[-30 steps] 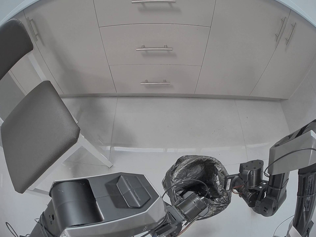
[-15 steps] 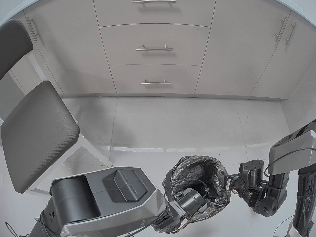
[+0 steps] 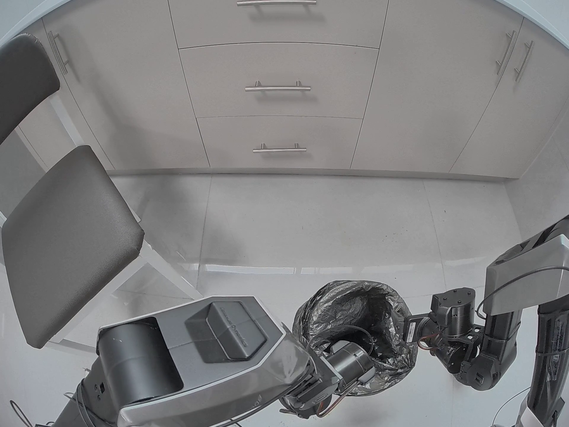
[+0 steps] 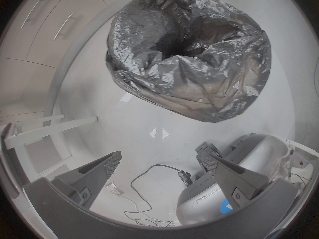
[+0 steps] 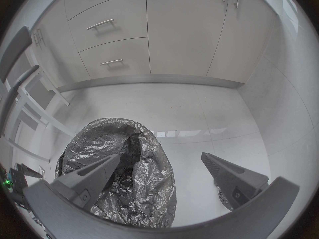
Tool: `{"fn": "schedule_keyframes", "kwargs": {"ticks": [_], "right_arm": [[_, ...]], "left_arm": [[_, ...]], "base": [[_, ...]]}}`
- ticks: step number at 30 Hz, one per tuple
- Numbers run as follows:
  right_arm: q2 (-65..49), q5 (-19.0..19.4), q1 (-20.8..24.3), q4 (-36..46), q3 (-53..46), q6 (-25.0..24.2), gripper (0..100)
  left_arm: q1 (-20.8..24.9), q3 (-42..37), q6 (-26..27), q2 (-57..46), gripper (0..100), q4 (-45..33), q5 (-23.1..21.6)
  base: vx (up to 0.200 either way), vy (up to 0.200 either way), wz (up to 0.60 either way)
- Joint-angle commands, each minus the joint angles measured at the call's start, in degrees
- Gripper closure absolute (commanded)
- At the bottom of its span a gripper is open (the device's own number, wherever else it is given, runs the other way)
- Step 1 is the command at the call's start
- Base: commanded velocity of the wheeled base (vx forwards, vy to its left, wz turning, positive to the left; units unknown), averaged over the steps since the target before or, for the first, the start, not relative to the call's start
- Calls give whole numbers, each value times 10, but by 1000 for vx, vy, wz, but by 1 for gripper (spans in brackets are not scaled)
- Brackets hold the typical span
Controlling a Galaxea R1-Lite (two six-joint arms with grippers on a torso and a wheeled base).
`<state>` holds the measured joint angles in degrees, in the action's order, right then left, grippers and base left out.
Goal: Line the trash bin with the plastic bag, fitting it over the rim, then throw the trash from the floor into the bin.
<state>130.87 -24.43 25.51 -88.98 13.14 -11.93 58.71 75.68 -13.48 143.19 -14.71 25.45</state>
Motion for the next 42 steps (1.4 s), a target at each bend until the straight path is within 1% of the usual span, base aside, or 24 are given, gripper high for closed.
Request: {"fn": "schedule_keyframes", "kwargs": {"ticks": [1,10,14,16,20,23,26,27,28,29,30,33,38,40,42], "right_arm": [[-3,0,1,-10,-3,1,0],[-3,0,3,-10,-3,0,0],[-8,0,4,-10,-7,0,0],[-11,1,4,-10,-9,1,0],[-13,1,4,-10,-5,2,0],[-13,1,4,-10,-3,2,0],[-13,1,4,-10,-1,2,0],[-13,1,4,-10,-1,2,0],[-13,1,4,-10,-1,2,0],[-13,1,4,-10,-1,2,0],[-13,0,4,-10,-1,2,0],[-14,0,5,-10,-2,1,0],[-13,1,5,-10,-1,1,0],[-12,1,8,-10,2,1,0],[-11,1,8,-10,5,1,0]], "left_arm": [[0,55,-22,20,0,-40,23],[0,55,-41,17,0,-39,18],[0,47,-59,6,0,-44,16],[1,27,-58,-22,0,-45,-1],[0,12,-55,-56,0,-59,-35],[-3,14,-57,-71,0,-80,-50],[-11,21,-63,-98,0,-79,-92],[-11,21,-63,-98,0,-79,-92],[-16,36,-75,-101,0,-73,-112],[-16,40,-81,-99,0,-72,-114],[-18,55,-102,-94,0,-65,-120],[-29,79,-132,-68,0,-51,-125],[-37,84,-137,-48,0,-35,-122],[-40,90,-148,-30,0,-12,-117],[-41,93,-152,-25,0,-7,-113]], "base": [[0,0,0],[0,0,0],[0,0,0],[0,0,0],[0,0,0],[0,0,0],[0,0,0],[0,0,0],[0,0,0],[0,0,0],[0,0,0],[0,0,0],[0,0,0],[0,0,0],[0,0,0]]}}
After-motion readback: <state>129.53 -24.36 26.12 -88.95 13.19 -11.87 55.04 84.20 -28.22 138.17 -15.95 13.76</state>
